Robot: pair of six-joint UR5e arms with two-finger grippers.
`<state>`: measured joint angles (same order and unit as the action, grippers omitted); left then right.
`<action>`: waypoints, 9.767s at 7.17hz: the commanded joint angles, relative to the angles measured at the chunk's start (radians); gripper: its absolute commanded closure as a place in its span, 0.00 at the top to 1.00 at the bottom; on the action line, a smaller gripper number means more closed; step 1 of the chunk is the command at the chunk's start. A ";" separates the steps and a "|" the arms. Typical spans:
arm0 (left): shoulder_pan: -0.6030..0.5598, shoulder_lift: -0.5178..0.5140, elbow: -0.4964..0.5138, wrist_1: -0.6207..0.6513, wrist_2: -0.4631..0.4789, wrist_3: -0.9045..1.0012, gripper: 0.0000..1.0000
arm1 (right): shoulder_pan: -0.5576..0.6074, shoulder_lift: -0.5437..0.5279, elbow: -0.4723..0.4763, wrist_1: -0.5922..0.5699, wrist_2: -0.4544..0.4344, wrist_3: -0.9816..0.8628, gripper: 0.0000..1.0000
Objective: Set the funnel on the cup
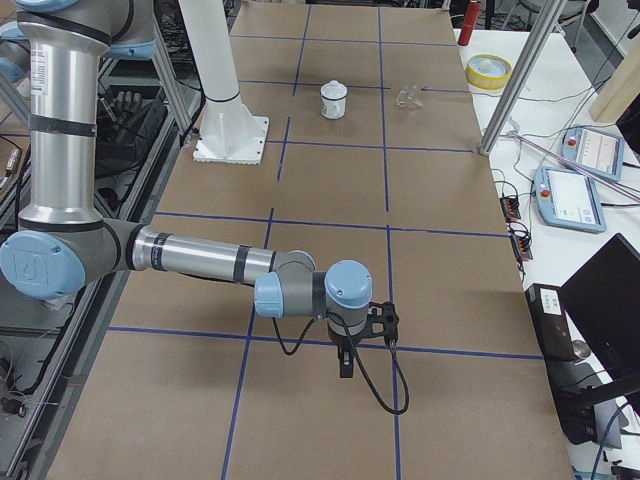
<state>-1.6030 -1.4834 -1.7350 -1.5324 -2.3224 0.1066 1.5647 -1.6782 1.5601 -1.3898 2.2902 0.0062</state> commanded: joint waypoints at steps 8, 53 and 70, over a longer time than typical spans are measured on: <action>0.025 -0.202 -0.116 -0.136 -0.011 -0.008 1.00 | 0.000 0.000 0.000 0.000 0.000 0.000 1.00; 1.149 -0.118 -0.307 -0.310 0.541 -1.401 0.93 | 0.000 0.000 0.000 0.000 0.000 0.000 1.00; 0.888 -0.638 0.456 -0.971 0.936 -2.386 0.77 | 0.000 0.000 0.000 0.000 0.000 0.000 1.00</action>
<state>-0.7158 -2.1164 -1.2862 -2.5016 -1.3875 -2.2786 1.5647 -1.6782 1.5601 -1.3898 2.2902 0.0061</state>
